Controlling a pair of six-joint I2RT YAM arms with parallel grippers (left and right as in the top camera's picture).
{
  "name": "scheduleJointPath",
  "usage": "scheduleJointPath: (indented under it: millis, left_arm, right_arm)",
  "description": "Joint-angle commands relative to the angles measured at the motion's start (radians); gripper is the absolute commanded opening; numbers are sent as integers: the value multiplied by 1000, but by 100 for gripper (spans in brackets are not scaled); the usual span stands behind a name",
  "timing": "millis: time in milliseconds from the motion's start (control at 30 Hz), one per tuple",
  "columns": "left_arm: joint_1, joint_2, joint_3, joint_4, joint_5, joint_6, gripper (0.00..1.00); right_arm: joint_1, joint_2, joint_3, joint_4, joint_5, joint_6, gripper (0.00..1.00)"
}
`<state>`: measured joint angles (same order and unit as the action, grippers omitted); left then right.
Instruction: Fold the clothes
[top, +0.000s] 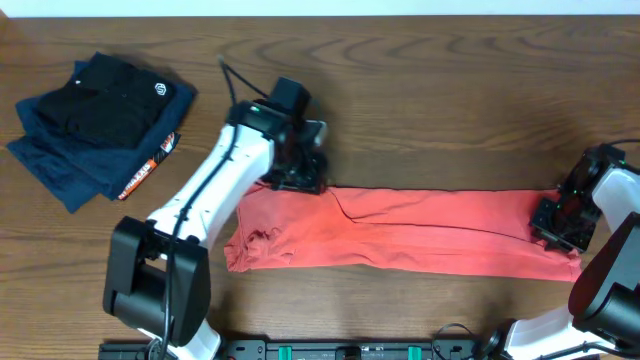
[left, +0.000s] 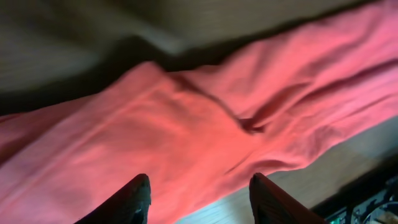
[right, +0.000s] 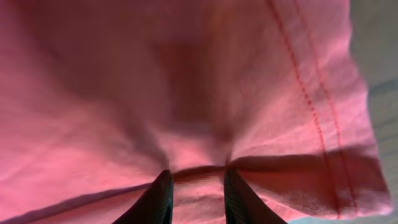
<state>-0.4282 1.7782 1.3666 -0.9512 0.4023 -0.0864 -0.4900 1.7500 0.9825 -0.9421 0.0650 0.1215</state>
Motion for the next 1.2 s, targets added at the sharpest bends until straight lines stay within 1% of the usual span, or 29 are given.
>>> scheduleJointPath:
  millis: [0,100,200,267,667,800,833,867,900,933,967,1000,1033,1067,1167]
  left_arm:
    - [-58,15,-30,31,16,-31,54]
    - [-92,16,-56,78,-10,-119,54]
    - [-111,16,-93,129,-105,-241,55]
    - [-115,16,-120,165,-127,-286,55]
    - [-135,29,-235,352,-135,-294,56]
    - [-155,48,-251,374,-135,-297,55]
    - [-160,49,-251,374,-135,-297,52]
    - [-164,49,-251,375,-135,-297,48]
    - [-167,49,-251,375,-135,-297,39]
    - [-167,49,-251,374,-135,-297,34]
    - [-167,49,-251,373,-135,-297,26]
    - [-167,49,-251,373,-134,-297,21]
    - [-167,48,-250,369,-134,-297,19]
    - [-167,45,-248,361,-134,-297,13]
    - [-167,23,-244,322,-134,-296,9]
  right_arm:
    - [-6,-14,-27,14,36,31,27]
    - [-6,-14,-30,16,35,32,27]
    - [-6,-13,-30,23,32,31,27]
    - [-6,-13,-30,27,31,32,27]
    - [-6,-14,-30,34,13,31,27]
    - [-6,-14,-30,33,12,31,27]
    - [-6,-14,-30,33,12,31,27]
    - [-6,-14,-30,33,11,31,27]
    - [-6,-14,-30,33,9,31,27]
    - [-6,-14,-30,33,8,31,27]
    - [-6,-14,-30,33,8,31,27]
    - [-6,-14,-30,33,8,31,27]
    - [-6,-14,-30,33,8,31,27]
    - [-6,-14,-30,33,8,31,27]
    - [-6,-14,-30,33,8,31,27]
